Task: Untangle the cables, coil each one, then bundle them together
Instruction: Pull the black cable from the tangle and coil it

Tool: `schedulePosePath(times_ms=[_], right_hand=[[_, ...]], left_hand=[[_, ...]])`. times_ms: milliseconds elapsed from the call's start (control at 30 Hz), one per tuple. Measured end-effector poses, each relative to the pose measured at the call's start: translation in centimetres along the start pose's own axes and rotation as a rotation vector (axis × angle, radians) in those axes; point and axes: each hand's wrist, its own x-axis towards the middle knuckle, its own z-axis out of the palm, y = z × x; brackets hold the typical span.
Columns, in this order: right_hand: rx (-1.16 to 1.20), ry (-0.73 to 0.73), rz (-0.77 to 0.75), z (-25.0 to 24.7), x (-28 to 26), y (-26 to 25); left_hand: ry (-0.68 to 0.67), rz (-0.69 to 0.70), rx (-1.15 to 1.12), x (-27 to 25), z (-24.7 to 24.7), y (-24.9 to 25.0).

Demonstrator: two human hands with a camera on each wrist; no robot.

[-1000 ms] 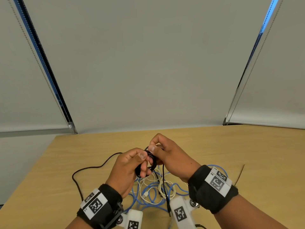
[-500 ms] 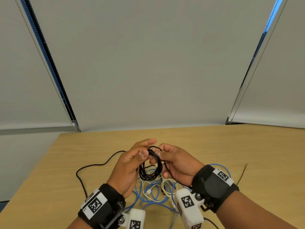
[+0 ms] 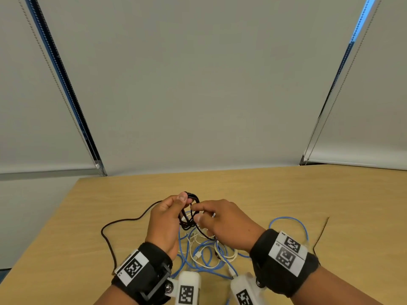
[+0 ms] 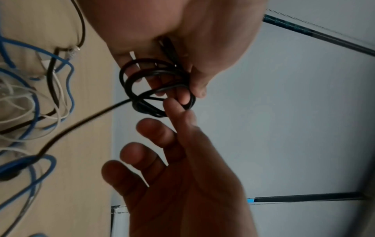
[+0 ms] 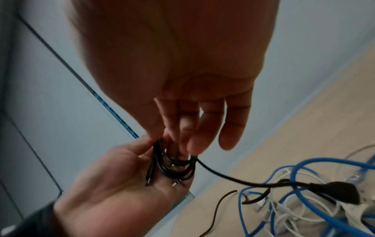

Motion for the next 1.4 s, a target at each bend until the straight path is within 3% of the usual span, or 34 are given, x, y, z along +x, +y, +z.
schedulePosePath(times_ms=[100, 233, 333, 433, 600, 767, 1000, 1200, 1300, 1400], right_hand=[[-0.126, 0.091, 0.020, 0.7, 0.0, 0.2], [-0.146, 0.046, 0.030, 1.2, 0.0, 0.2], [0.213, -0.032, 0.102, 1.3, 0.0, 0.5], [0.562, -0.005, 0.172, 2.0, -0.5, 0.8], [0.862, 0.020, 0.236, 2.0, -0.6, 1.1], [0.895, 0.021, 0.255, 1.8, -1.0, 1.7], [0.764, 0.072, 0.256, 2.4, -0.7, 2.0], [1.006, 0.032, 0.190, 1.5, -1.1, 2.9], [1.018, -0.044, 0.154, 1.0, -1.5, 3.5], [0.805, -0.070, 0.147, 0.1, -1.6, 3.3]], left_hand=[[0.032, 0.036, -0.013, -0.1, 0.3, -0.3], [0.003, -0.001, -0.051, -0.2, -0.1, -0.7], [-0.026, -0.030, -0.101, -0.6, -0.6, -0.8], [-0.081, -0.017, -0.124, -0.6, -0.8, -0.8], [-0.146, 0.082, 0.030, -1.3, -0.4, -0.6], [-0.174, 0.211, 0.292, -1.0, -0.6, -1.0], [-0.076, 0.227, 0.383, -1.1, -0.5, -1.9], [-0.104, 0.385, 0.661, 0.0, -0.3, -0.7], [-0.026, 0.348, 0.708, 1.5, -1.9, -0.2], [0.015, 0.255, 0.695, 2.3, -3.0, -0.3]])
